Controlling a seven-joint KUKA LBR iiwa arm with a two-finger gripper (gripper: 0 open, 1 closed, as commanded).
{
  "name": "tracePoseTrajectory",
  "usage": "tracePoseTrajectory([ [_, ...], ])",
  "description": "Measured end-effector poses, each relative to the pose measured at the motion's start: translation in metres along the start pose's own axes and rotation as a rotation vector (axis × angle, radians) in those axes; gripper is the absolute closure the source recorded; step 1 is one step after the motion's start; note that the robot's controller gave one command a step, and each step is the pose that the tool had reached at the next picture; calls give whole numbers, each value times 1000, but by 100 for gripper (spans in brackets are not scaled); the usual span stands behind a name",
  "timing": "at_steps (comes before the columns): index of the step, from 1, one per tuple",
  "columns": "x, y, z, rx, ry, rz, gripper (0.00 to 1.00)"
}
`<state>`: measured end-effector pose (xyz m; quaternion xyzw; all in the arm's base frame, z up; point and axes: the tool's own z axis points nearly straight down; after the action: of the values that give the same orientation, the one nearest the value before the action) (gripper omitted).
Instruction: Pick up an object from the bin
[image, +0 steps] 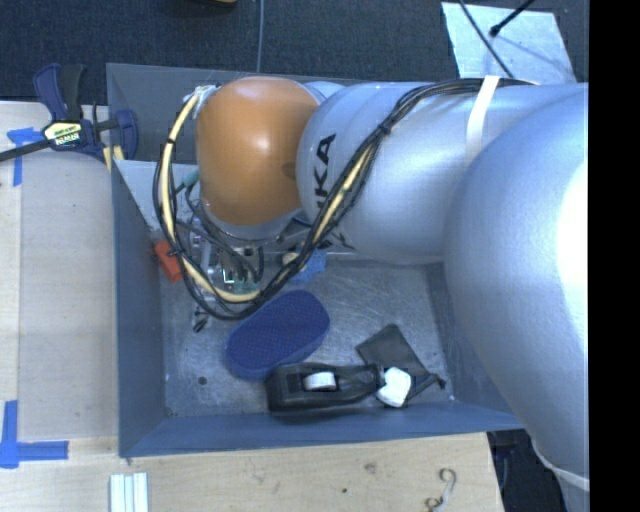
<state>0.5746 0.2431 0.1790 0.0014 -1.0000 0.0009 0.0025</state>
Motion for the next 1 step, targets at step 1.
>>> tracePoseTrajectory([
  [1,-53,-40,100,1,-4,-51,0],
])
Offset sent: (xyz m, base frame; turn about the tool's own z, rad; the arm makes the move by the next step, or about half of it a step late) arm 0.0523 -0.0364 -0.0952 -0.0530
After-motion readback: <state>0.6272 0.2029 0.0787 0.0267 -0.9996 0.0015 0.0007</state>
